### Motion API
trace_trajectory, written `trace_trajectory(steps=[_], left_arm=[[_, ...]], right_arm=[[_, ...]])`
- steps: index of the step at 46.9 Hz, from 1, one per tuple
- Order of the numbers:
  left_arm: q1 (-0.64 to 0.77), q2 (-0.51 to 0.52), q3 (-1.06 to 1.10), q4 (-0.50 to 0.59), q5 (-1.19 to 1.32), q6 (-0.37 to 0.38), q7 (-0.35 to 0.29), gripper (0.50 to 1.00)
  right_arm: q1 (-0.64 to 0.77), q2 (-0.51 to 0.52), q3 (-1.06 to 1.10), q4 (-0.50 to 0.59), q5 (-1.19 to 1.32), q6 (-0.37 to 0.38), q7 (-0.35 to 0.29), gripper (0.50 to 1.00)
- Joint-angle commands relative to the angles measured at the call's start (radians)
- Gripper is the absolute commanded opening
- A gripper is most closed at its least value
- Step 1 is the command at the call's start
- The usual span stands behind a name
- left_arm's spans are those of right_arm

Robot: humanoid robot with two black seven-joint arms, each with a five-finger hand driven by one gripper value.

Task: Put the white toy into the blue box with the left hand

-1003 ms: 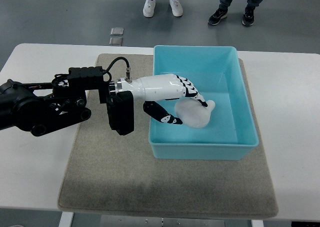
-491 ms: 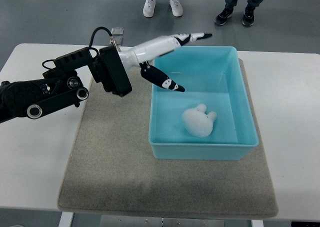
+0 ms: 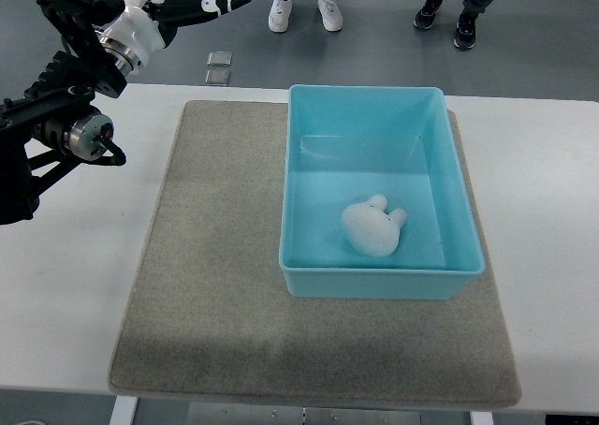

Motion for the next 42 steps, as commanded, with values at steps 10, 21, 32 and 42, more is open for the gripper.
trace_trajectory(steps=[10, 21, 32, 42], left_arm=[[0.054, 0.001, 0.002, 0.100, -0.390, -0.114, 0.066, 0.999], [0.117, -0.005, -0.006, 0.151, -0.647, -0.180, 0.208, 1.000], [0.184, -0.012, -0.116, 0.152, -0.665, -0.192, 0.208, 1.000], [0.198, -0.015, -0.144, 0.152, -0.665, -0.195, 0.205, 1.000]], right_arm=[[0.000, 0.000, 0.000, 0.000, 0.000, 0.000, 0.000, 0.936], [0.000, 0.000, 0.000, 0.000, 0.000, 0.000, 0.000, 0.936], [0.000, 0.000, 0.000, 0.000, 0.000, 0.000, 0.000, 0.936], [0.000, 0.000, 0.000, 0.000, 0.000, 0.001, 0.000, 0.936]])
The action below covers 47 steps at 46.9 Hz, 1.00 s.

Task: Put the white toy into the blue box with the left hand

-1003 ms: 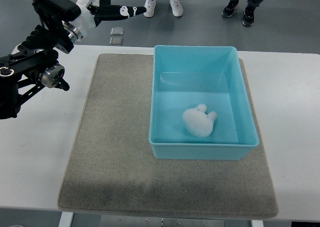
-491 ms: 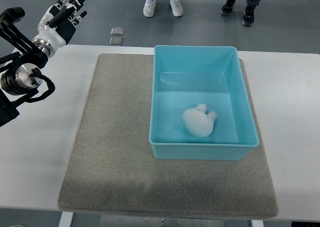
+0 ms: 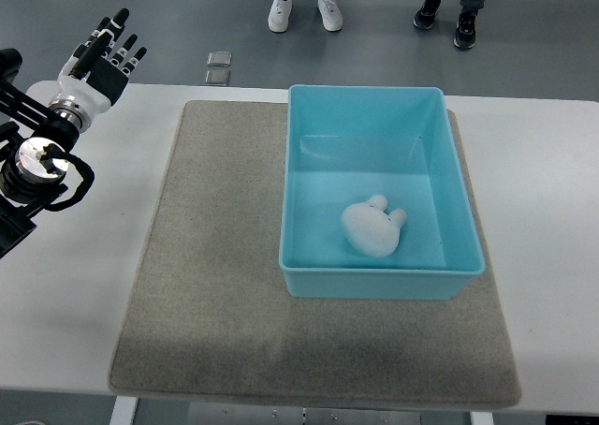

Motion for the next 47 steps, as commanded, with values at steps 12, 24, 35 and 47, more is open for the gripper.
trace_trajectory(steps=[12, 24, 35, 47], left_arm=[[0.045, -0.008, -0.066, -0.004, 0.014, -0.003, -0.002, 1.000], [0.045, -0.008, -0.081, -0.001, 0.014, -0.018, 0.000, 1.000], [0.045, -0.008, -0.082, -0.002, 0.015, -0.023, -0.002, 1.000], [0.045, -0.008, -0.082, -0.002, 0.017, -0.021, -0.002, 1.000]], right_arm=[[0.000, 0.000, 0.000, 0.000, 0.000, 0.000, 0.000, 0.936], [0.000, 0.000, 0.000, 0.000, 0.000, 0.000, 0.000, 0.936], [0.002, 0.000, 0.003, 0.017, -0.002, 0.014, 0.000, 0.936], [-0.002, 0.000, 0.002, 0.024, -0.005, 0.012, -0.002, 0.936]])
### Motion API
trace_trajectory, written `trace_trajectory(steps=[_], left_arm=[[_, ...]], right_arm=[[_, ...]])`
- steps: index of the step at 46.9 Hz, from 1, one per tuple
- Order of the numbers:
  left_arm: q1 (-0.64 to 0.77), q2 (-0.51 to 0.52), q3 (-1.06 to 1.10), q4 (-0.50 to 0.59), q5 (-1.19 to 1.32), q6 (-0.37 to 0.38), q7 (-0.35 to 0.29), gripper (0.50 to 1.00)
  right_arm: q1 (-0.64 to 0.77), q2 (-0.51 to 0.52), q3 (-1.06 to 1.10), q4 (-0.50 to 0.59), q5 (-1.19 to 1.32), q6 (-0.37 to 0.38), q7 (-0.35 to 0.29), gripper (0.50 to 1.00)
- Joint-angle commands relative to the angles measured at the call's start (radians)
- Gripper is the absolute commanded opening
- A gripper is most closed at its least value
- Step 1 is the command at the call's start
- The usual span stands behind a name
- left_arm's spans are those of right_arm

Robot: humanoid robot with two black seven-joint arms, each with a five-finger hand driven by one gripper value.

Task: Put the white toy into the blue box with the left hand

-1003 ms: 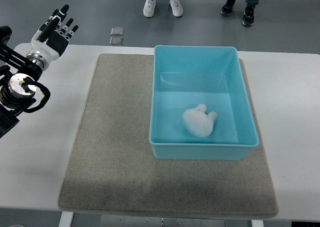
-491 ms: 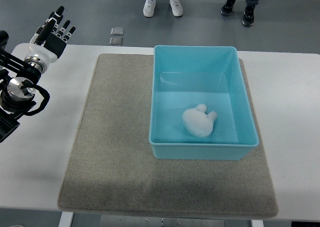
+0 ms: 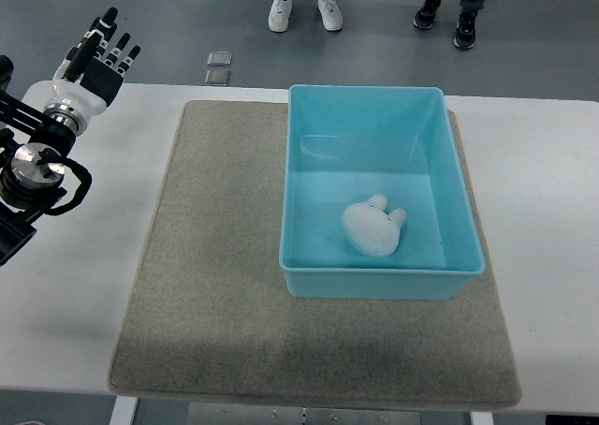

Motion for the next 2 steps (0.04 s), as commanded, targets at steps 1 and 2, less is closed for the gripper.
trace_trajectory(steps=[1, 2], left_arm=[[0.000, 0.000, 0.001, 0.000, 0.000, 0.000, 0.000, 1.000], [0.000, 0.000, 0.000, 0.000, 0.000, 0.000, 0.000, 1.000]], right_arm=[[-0.002, 0.000, -0.002, 0.000, -0.002, -0.001, -0.001, 0.936], [-0.002, 0.000, -0.003, 0.000, -0.002, -0.001, -0.001, 0.936]])
